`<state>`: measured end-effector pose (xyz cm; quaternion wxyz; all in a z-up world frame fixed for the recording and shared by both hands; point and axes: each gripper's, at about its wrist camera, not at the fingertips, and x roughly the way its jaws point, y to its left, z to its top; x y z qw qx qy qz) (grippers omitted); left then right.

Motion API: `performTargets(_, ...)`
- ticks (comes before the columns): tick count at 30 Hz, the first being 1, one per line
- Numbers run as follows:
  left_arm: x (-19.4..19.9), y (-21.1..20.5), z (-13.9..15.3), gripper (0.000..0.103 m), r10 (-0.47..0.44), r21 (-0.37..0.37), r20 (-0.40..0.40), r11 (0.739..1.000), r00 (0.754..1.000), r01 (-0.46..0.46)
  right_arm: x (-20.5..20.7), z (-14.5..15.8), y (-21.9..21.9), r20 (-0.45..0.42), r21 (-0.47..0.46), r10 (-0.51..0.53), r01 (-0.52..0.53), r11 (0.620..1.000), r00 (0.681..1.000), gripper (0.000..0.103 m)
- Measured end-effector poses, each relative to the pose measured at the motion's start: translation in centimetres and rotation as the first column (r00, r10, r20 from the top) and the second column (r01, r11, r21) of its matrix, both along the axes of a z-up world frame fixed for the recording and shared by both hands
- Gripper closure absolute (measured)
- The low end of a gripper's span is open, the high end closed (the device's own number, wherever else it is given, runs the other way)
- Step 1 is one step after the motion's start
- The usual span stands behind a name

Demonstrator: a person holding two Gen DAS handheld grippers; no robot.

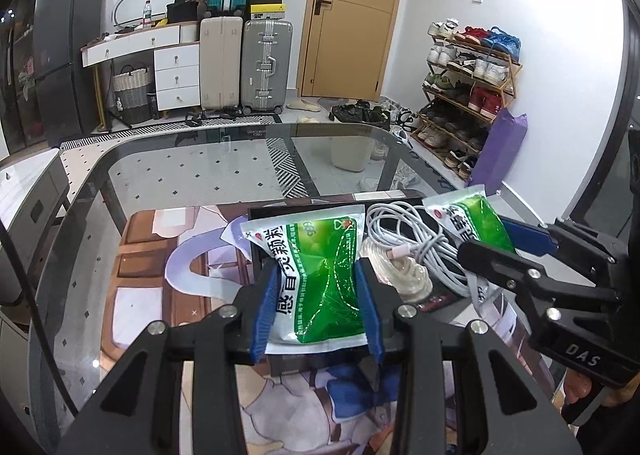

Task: Organize soft objects
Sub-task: 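Carry both green packets over the black box with both tools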

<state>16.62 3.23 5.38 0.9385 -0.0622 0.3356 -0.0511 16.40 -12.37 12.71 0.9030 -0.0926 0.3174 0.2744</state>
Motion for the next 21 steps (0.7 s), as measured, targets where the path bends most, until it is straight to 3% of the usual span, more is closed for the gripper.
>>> performTargets(6, 1.2, 0.1, -0.6, 0.066, -0.004, 0.003, -0.012, 1.000, 1.000, 0.004, 1.9, -0.7, 1.7, -0.001, -0.048, 0.012, -0.012, 0.999, 1.000, 0.065)
performTargets(13, 2.5, -0.3, -1.0, 0.066, -0.020, 0.018, -0.020, 1.000, 1.000, 0.020, 3.6, -2.5, 4.3, 0.028, -0.173, 0.031, -0.025, 0.985, 0.999, 0.065)
performTargets(21, 2.7, -0.3, -1.8, 0.066, -0.028, -0.004, -0.026, 1.000, 0.999, 0.028, 5.1, -3.4, 4.2, 0.020, -0.187, 0.044, -0.040, 0.982, 0.999, 0.065)
